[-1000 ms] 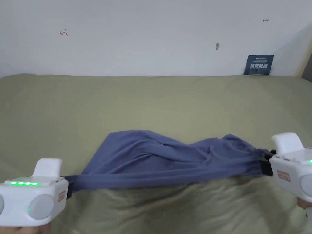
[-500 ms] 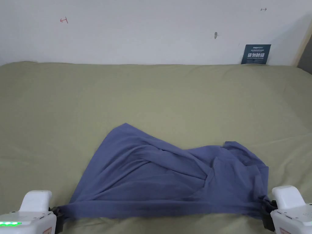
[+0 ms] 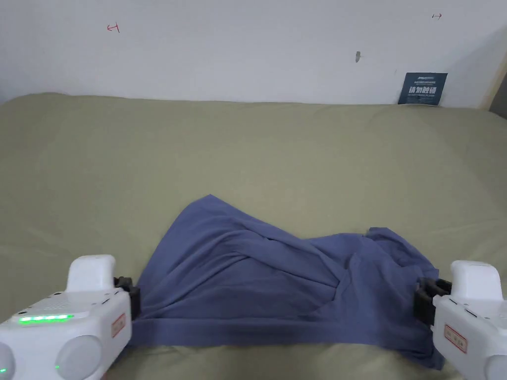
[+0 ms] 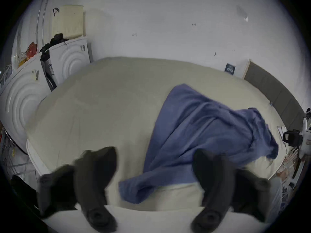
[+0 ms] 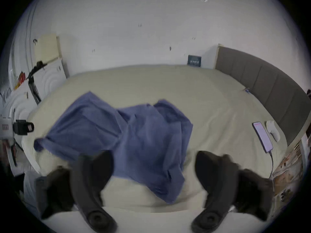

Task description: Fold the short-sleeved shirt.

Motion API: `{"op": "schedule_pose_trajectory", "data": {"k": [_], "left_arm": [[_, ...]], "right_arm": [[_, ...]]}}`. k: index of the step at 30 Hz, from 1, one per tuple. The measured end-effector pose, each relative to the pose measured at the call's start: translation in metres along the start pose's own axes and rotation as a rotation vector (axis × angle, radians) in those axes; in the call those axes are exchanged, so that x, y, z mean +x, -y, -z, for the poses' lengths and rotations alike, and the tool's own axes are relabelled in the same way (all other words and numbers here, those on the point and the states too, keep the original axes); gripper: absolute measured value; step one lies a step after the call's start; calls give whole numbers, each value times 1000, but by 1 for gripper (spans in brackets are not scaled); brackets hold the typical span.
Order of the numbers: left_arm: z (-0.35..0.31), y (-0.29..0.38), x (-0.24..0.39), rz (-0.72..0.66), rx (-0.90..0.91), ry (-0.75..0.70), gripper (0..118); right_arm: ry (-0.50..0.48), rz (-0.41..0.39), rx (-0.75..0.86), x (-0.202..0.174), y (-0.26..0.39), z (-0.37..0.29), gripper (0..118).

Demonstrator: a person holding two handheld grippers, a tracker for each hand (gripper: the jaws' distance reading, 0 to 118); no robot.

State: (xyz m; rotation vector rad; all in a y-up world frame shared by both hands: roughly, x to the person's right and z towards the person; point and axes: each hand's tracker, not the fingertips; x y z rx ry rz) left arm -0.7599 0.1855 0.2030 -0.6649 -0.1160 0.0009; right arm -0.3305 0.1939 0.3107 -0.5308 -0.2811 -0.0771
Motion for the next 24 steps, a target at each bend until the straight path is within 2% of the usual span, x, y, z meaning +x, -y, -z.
{"op": "schedule_pose_trajectory", "data": {"k": [1,2,7,12,15,19,20,21,23,24], "left_arm": [[2,1,7,-10,15,0,0],[7,0,11,-1,5,17,0],[30,-8,26,5,-7,49,0],[75,-48,36,16,-46,85,0],[118,-80,45,32,-80,108,0],[191,-123,60,48,-176,136,2],[203,-134,69,52,-209,130,9],[223,-142,72,50,-231,113,28],[258,-151,74,54,-271,106,105],[269,-155,81,67,-290,73,115]], "right_arm": [[11,33,55,-4,0,1,6],[-38,36,30,-7,2,3,6],[-39,25,2,-15,2,23,6],[-51,0,-8,-11,-7,45,6],[-61,-7,-23,-9,-16,69,6],[-71,-59,-42,-14,-28,105,6],[-74,-61,-50,-14,-31,113,6],[-87,-60,-55,-13,-33,120,6],[-90,-60,-63,-11,-37,132,6],[-92,-65,-69,-8,-38,137,6]]}}
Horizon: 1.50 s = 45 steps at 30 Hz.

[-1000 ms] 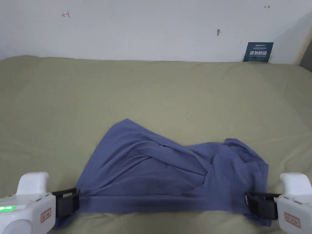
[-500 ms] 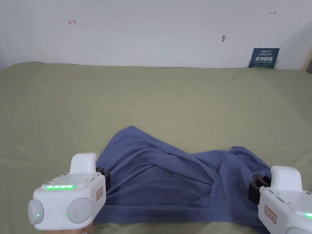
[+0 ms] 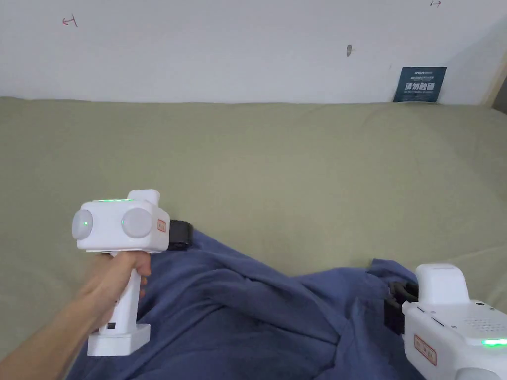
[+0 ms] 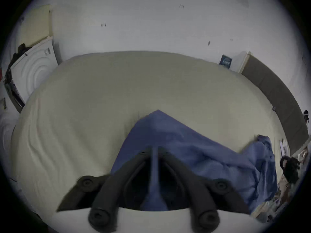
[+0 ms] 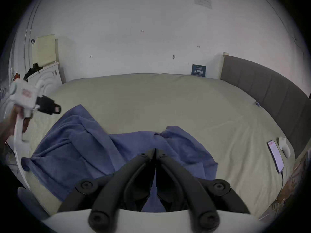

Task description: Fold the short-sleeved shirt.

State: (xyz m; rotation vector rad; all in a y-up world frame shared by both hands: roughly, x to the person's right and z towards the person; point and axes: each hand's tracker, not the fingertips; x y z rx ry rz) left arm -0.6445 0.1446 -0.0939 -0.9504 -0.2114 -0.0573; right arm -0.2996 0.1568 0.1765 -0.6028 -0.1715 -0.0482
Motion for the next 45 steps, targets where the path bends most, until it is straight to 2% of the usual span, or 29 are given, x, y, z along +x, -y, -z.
{"op": "schedule_pose_trajectory", "data": {"k": [2,3,8,9,10,11,12,14,18,19,21,22,23,24,26,27,28,29,30,33,37,40,42,45], "left_arm": [[19,-3,0,25,32,-78,118],[30,-5,-1,38,5,-111,111],[45,0,5,27,-35,-79,107],[38,3,5,32,-22,-69,103],[30,5,5,45,-4,-35,91],[21,6,11,70,35,-46,55],[15,6,18,91,55,-68,0],[13,14,20,125,23,-46,2],[15,16,18,105,17,-66,2],[15,17,17,95,10,-61,2],[17,12,18,92,11,-61,2],[18,12,19,98,9,-64,2],[19,14,20,103,10,-68,2],[21,9,21,105,10,-70,2],[23,11,21,106,11,-73,2],[24,11,21,103,13,-73,2],[23,9,20,95,18,-71,2],[22,9,19,90,21,-68,2],[19,8,17,84,23,-65,2],[0,8,7,49,64,-81,2],[-59,4,-24,-10,141,-63,2],[-112,2,-45,1,198,-100,2],[-148,0,-60,-13,240,-116,2],[-199,-5,-78,-43,298,-127,2]], "right_arm": [[7,-6,-4,7,-2,7,6],[10,-15,-13,11,-3,11,6],[47,-37,-40,32,-10,22,6],[52,-34,-45,37,-12,24,6],[48,-21,-67,43,-16,27,6],[43,-9,-74,49,-20,30,6],[44,-3,-82,53,-23,34,6],[50,-12,-107,59,-31,45,6],[33,-4,-180,78,-48,75,7],[32,0,-185,82,-52,82,15],[8,-29,-258,82,-58,100,103],[-12,-42,-324,84,-59,112,117],[-29,-30,-248,86,-52,116,107],[-35,-51,-316,86,-46,119,102],[11,-90,-355,87,-40,119,93],[5,-90,-357,90,-34,121,80],[5,-90,-378,95,-29,121,55],[2,-72,-382,90,-37,142,23],[-15,-26,-361,93,-35,139,15],[-6,32,-303,96,-44,113,10],[10,40,-220,114,-68,60,9],[-15,71,-172,125,-88,19,9],[-1,47,-96,104,-103,-31,9],[-19,58,-55,104,-129,-65,9]]}}
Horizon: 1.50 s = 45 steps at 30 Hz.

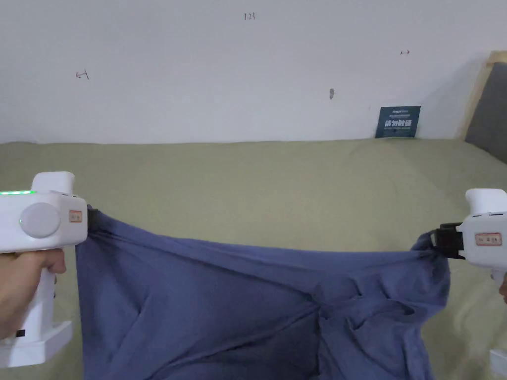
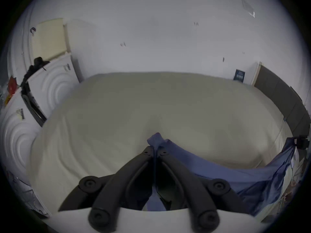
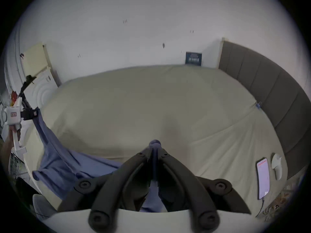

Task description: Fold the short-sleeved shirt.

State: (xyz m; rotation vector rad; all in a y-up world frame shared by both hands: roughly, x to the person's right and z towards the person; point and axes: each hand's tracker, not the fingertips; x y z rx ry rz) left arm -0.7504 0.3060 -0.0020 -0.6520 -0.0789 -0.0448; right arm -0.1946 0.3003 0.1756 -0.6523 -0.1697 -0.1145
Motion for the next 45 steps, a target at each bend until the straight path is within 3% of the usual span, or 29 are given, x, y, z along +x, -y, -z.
{"op": "schedule_pose_trajectory", "data": {"k": [11,16,21,35,45], "left_arm": [[-100,-98,-7,-4,194,-69,2],[-107,-139,1,-14,233,-88,2],[-102,-185,13,-8,292,-138,2],[-29,-266,38,-7,387,-209,2],[72,-219,52,-1,302,-205,2]], "right_arm": [[-1,5,180,-25,-126,-68,9],[51,-39,224,-33,-180,-69,9],[90,-30,277,-34,-242,-60,9],[140,-21,351,-41,-353,8,9],[171,-10,357,-40,-295,104,9]]}}
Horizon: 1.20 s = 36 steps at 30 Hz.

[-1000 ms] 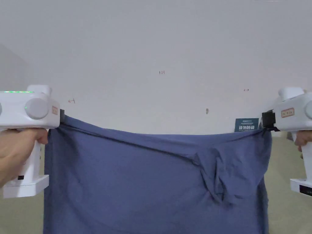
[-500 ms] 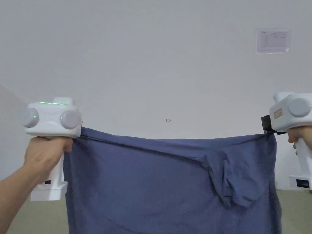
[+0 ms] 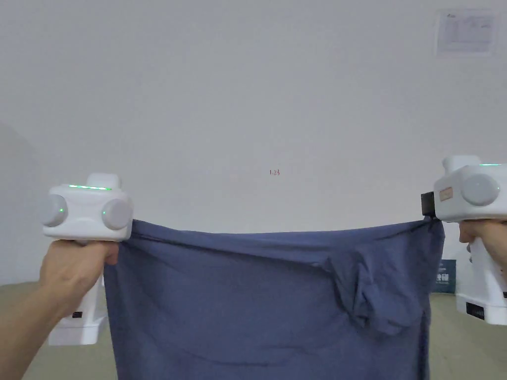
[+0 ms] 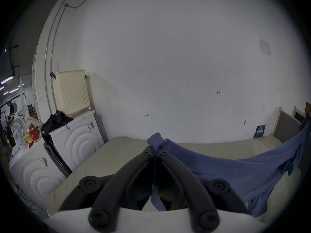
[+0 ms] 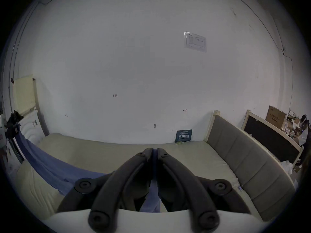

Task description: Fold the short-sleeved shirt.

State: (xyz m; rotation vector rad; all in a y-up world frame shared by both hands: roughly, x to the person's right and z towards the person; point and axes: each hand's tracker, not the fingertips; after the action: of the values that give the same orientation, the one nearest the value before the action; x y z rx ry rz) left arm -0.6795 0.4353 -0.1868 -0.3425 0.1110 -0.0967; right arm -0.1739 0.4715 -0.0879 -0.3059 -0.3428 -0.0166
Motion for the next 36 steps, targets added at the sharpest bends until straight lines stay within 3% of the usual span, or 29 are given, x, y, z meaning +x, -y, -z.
{"op": "schedule_pose_trajectory", "data": {"k": [8,14,26,29,34,36], "left_arm": [[28,88,9,40,-83,17,2],[6,142,0,39,-129,55,2],[-116,234,-54,40,-204,117,2],[-154,262,-73,50,-229,137,2],[-215,312,-102,79,-270,165,2],[-238,331,-114,60,-292,182,2]], "right_arm": [[20,17,-58,3,106,29,9],[20,7,-98,12,172,5,9],[-62,25,-229,43,268,-128,9],[-80,-17,-258,45,297,-178,9],[-102,49,-296,57,339,-258,9],[-107,38,-331,62,358,-280,9]]}}
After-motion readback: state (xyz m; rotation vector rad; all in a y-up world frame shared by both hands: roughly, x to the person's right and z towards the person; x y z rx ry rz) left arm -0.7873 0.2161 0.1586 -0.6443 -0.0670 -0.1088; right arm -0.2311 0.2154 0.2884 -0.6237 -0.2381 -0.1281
